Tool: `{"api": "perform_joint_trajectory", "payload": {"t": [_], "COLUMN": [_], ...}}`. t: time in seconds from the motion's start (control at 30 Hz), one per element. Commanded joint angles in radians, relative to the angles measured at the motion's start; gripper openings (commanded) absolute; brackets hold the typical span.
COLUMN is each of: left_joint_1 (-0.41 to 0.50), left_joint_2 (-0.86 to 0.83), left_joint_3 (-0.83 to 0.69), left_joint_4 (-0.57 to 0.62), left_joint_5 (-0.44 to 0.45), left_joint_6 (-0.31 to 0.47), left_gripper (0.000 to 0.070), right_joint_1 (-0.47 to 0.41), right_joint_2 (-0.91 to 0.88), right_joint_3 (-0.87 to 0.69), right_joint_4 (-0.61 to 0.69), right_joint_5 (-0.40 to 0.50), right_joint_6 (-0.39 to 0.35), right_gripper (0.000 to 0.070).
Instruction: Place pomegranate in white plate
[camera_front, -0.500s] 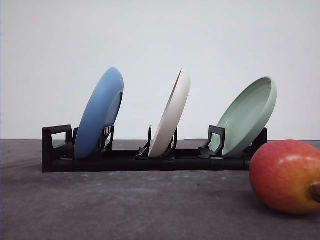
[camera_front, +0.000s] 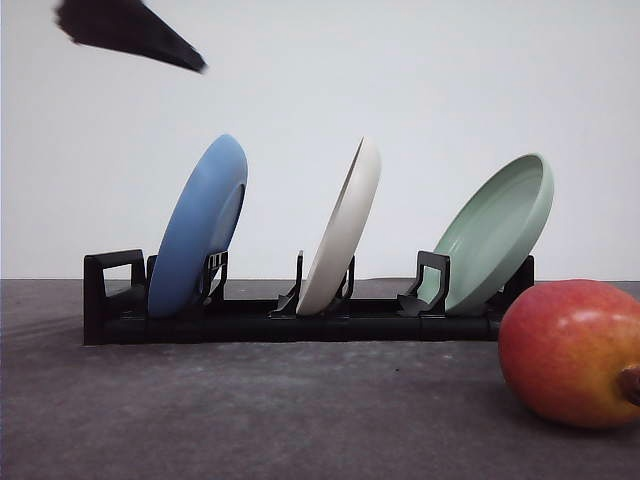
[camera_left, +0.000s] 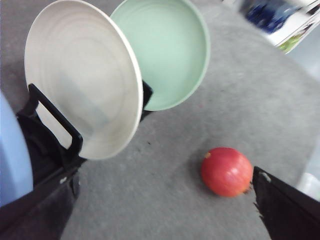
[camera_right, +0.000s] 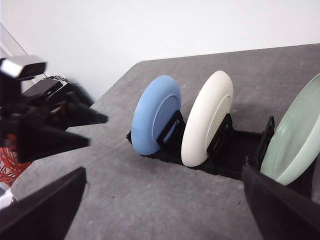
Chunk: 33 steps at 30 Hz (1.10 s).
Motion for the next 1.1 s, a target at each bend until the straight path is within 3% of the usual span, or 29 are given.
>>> {"api": "perform_joint_trajectory", "payload": {"t": [0.0,0.17,0.37,0.7,1.0,1.07], "left_joint_1": [-0.03,-0.079,-0.104,-0.134,-0.137,-0.136], "left_joint_2": [0.063,0.24,0.426,0.599,0.62,0.621], "left_joint_3": [0.067,0.217,0.345,0.43,0.43,0.43], "left_joint_4": [0.006,0.0,0.005,0.014,0.063,0.065], "left_joint_5": [-0.039,-0.114,-0.141,-0.189,-0.201,-0.225], "left_joint_6": [0.001,0.004,0.008,0.007,0.009,-0.001], "left_gripper": [0.0672,0.0666,0.0666,0.0656,0.0345,0.0318], "right_joint_1": [0.001,0.001,0.001,0.001,0.001,0.001], "right_joint_2": [0.004,0.004,0.003,0.003,0.003,0.003], "right_joint_3": [0.015,0.015,0.015,0.015,0.015,0.015], "right_joint_4": [0.005,0.005,-0.013,-0.019,-0.036,-0.04], "right_joint_5": [-0.003,-0.003,-0.003,-0.003,-0.003,-0.003], "right_joint_6": [0.013,0.013,0.013,0.014,0.013,0.013], "right_gripper": [0.0635,0.0635,0.0635,0.0635,0.0635,0.0635]}}
